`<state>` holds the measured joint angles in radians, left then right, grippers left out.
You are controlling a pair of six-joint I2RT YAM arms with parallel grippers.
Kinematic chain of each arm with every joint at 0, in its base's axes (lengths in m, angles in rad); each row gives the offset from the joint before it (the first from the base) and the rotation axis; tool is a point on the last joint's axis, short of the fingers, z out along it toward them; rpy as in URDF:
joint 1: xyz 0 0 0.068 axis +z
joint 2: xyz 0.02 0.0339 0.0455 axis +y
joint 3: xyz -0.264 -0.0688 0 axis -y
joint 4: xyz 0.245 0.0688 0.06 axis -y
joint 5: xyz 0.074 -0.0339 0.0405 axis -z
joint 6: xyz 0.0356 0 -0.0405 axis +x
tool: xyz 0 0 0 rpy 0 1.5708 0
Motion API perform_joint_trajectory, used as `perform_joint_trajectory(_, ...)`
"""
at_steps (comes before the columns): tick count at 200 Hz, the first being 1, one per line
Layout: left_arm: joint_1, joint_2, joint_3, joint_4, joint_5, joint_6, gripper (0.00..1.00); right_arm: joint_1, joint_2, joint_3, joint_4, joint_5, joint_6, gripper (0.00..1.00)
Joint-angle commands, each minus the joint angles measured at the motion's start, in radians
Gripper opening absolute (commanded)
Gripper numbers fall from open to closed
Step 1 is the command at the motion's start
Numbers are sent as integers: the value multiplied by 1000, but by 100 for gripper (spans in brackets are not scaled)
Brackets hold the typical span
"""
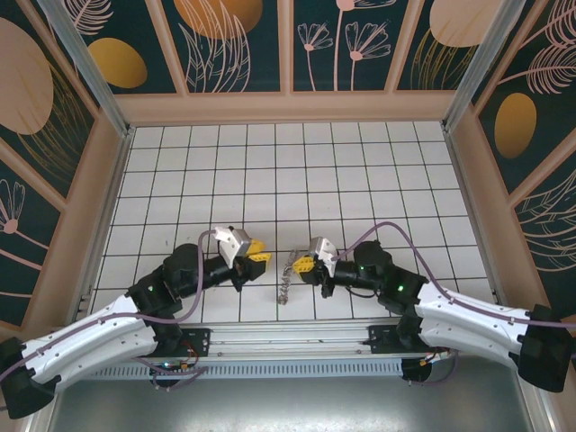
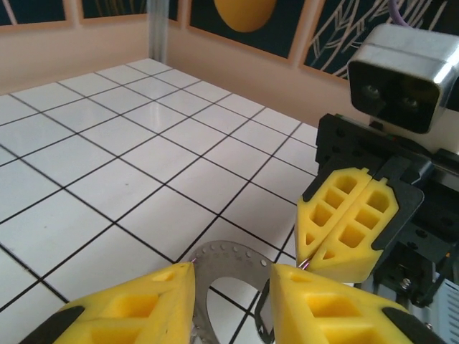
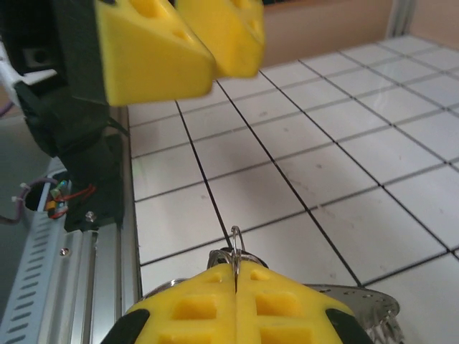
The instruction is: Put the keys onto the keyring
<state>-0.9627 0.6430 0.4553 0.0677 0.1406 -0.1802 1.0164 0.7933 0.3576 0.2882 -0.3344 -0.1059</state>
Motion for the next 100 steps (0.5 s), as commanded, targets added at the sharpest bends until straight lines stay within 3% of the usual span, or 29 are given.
perform_joint_trajectory(1,-5,14,75,-51,105,65,33,7,-44,5,82,-78,-72,0)
perform_joint_trajectory(65,-4,26,115,-64,276,160,32,6,-64,50,56,-153,-124,0)
perform_joint_trajectory(100,-5,36,113,-57,328,178,26,5,-89,62,44,-187,-128,0)
